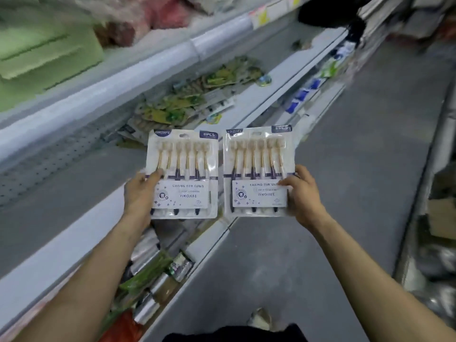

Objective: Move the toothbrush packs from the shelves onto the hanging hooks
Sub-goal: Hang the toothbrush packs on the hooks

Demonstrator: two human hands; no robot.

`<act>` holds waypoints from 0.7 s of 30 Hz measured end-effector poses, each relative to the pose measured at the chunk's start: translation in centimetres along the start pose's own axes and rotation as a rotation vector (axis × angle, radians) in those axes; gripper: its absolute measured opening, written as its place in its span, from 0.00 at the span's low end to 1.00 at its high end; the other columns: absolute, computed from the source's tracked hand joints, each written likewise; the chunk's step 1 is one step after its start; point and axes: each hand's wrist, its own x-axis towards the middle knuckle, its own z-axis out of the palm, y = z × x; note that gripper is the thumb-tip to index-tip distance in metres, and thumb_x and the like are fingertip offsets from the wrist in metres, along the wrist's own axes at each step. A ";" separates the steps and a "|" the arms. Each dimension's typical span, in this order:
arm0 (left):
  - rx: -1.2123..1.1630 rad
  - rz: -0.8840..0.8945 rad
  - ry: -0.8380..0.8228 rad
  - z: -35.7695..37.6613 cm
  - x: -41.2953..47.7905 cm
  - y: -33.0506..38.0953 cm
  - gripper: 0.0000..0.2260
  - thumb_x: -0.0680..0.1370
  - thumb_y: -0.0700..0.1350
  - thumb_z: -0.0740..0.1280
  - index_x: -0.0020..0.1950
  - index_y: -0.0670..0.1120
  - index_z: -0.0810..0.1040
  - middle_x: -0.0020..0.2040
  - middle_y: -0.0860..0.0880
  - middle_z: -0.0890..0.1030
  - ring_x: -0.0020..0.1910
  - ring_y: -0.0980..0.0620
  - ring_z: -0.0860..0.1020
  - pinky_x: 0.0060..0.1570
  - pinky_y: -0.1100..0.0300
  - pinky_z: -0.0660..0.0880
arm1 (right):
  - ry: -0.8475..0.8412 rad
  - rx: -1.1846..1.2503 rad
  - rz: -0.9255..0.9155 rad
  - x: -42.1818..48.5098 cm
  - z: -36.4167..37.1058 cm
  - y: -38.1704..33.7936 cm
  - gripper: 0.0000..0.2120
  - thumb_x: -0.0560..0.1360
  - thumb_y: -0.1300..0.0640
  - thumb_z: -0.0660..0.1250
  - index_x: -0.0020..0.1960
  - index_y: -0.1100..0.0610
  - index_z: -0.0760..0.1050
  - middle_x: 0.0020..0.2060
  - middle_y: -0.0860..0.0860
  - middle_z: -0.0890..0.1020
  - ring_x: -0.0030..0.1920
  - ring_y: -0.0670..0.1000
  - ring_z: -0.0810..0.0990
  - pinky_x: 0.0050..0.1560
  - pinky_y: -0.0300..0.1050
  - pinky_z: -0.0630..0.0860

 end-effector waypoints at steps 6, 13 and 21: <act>-0.011 0.049 -0.134 17.5 1.3 4.5 0.14 0.75 0.57 0.75 0.42 0.47 0.79 0.38 0.50 0.86 0.39 0.46 0.85 0.41 0.46 0.81 | 0.204 -0.014 -0.023 6.4 -11.9 -6.7 0.20 0.66 0.57 0.66 0.58 0.50 0.77 0.56 0.51 0.84 0.58 0.57 0.85 0.61 0.64 0.82; -0.024 0.131 -0.352 36.5 5.7 10.9 0.16 0.76 0.57 0.76 0.38 0.50 0.75 0.36 0.46 0.81 0.37 0.45 0.81 0.40 0.49 0.76 | 0.432 0.081 -0.142 16.3 -21.5 -12.1 0.16 0.73 0.60 0.66 0.61 0.53 0.76 0.50 0.46 0.82 0.51 0.49 0.83 0.53 0.54 0.82; 0.030 0.265 -0.597 60.8 12.9 19.2 0.17 0.75 0.60 0.74 0.45 0.46 0.80 0.38 0.49 0.84 0.40 0.46 0.84 0.42 0.48 0.78 | 0.697 0.168 -0.176 29.2 -31.9 -20.3 0.18 0.68 0.56 0.67 0.58 0.51 0.77 0.49 0.51 0.82 0.59 0.63 0.84 0.57 0.75 0.80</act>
